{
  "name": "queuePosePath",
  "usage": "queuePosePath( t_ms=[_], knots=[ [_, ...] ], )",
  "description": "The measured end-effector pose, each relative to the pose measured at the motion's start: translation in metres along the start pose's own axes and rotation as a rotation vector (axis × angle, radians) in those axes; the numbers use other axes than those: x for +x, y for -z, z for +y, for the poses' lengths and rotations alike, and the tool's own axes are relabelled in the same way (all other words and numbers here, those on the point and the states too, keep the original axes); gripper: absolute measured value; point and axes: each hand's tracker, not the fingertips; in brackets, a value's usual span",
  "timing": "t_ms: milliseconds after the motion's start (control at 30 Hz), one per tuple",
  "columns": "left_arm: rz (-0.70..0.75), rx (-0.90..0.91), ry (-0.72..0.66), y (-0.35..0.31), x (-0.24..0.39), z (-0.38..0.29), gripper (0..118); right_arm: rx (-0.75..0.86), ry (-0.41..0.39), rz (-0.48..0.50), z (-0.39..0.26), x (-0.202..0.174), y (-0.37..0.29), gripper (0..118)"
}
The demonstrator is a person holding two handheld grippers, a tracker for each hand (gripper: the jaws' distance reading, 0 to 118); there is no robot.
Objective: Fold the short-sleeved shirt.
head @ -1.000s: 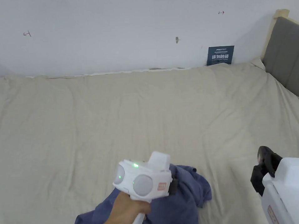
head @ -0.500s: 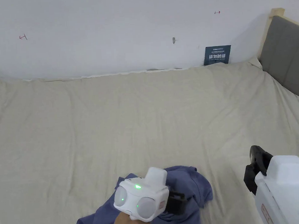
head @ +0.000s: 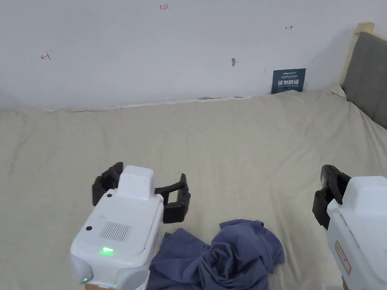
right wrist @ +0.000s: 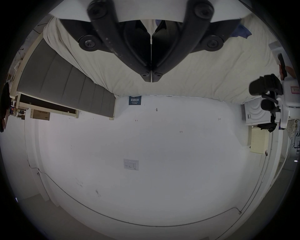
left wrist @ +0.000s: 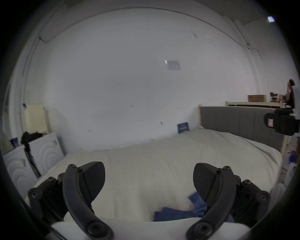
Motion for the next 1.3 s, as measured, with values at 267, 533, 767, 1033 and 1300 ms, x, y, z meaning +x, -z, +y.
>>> queuePosePath(
  t_ms=[267, 533, 767, 1033, 1300],
  knots=[
    [0.113, 0.060, -0.011, -0.016, -0.032, -0.009, 50, 0.035, -0.015, 0.020, 0.011, -0.010, -0.001, 2],
    [0.106, -0.050, -0.191, -0.008, -0.050, -0.019, 0, 0.038, -0.022, 0.034, 0.012, -0.015, -0.001, 2],
    [0.130, -0.064, -0.195, -0.006, -0.057, -0.026, 0, 0.031, -0.028, 0.035, 0.010, -0.014, 0.001, 2],
    [0.040, -0.432, -0.259, 0.020, -0.060, -0.065, 0, 0.004, -0.017, 0.034, 0.000, -0.013, 0.005, 2],
    [-0.056, -0.727, -0.329, 0.038, -0.046, -0.149, 1, -0.040, -0.006, 0.042, -0.015, -0.013, 0.014, 2]
  ],
)
